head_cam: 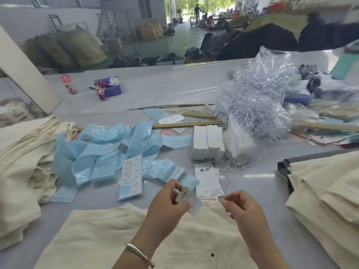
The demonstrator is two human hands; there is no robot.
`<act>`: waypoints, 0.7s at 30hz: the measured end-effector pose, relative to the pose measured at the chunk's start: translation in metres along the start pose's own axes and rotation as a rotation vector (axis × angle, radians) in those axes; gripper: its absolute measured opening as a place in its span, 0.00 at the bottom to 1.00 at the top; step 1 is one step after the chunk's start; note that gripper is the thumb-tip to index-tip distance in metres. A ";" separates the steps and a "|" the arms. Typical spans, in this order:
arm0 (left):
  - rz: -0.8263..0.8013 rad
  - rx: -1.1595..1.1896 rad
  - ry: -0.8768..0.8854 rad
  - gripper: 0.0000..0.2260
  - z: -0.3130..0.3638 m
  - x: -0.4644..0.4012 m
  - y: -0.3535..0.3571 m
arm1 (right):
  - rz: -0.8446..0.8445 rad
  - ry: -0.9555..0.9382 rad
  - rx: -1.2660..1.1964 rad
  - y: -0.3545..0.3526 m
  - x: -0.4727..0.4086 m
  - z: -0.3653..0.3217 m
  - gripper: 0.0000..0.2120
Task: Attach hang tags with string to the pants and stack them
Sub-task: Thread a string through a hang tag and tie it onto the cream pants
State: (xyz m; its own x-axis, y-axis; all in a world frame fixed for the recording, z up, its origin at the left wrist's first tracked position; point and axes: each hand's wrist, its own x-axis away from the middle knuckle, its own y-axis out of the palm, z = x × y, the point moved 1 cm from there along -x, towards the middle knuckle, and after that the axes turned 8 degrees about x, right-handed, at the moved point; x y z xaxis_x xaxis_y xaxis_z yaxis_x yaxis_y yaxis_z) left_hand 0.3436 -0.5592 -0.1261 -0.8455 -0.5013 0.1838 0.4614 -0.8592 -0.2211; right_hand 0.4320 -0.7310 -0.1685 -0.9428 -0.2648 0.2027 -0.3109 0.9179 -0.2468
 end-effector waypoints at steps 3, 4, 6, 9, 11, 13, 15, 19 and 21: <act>-0.008 -0.030 0.053 0.07 -0.001 -0.001 0.007 | 0.103 -0.047 0.273 -0.009 -0.034 0.015 0.07; -0.014 -0.030 0.060 0.06 -0.003 -0.002 0.009 | 0.116 -0.050 0.357 -0.008 -0.047 0.019 0.07; -0.016 -0.017 0.054 0.06 -0.006 -0.006 0.012 | 0.126 -0.061 0.507 0.002 -0.074 0.026 0.08; -0.044 0.128 -0.019 0.07 -0.008 -0.013 0.017 | 0.117 -0.100 0.811 0.028 -0.110 0.028 0.14; -0.049 0.200 -0.053 0.09 -0.009 -0.017 0.020 | 0.086 -0.121 1.064 0.048 -0.128 0.026 0.25; -0.034 0.215 -0.053 0.11 -0.010 -0.021 0.022 | 0.057 -0.128 1.207 0.065 -0.140 0.025 0.31; -0.024 0.219 -0.062 0.12 -0.012 -0.025 0.022 | 0.023 -0.054 1.247 0.076 -0.149 0.025 0.35; 0.006 0.206 -0.114 0.11 -0.021 -0.033 0.019 | -0.014 0.079 1.222 0.080 -0.155 0.026 0.38; 0.003 0.197 -0.147 0.11 -0.027 -0.036 0.018 | 0.008 0.076 1.214 0.081 -0.152 0.027 0.37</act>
State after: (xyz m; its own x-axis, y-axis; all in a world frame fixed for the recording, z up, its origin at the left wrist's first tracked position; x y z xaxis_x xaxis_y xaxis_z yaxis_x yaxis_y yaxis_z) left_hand 0.3754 -0.5542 -0.1630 -0.8026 -0.5007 0.3244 0.5193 -0.8539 -0.0331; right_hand 0.5470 -0.6243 -0.2445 -0.9484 -0.2047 0.2421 -0.2543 0.0349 -0.9665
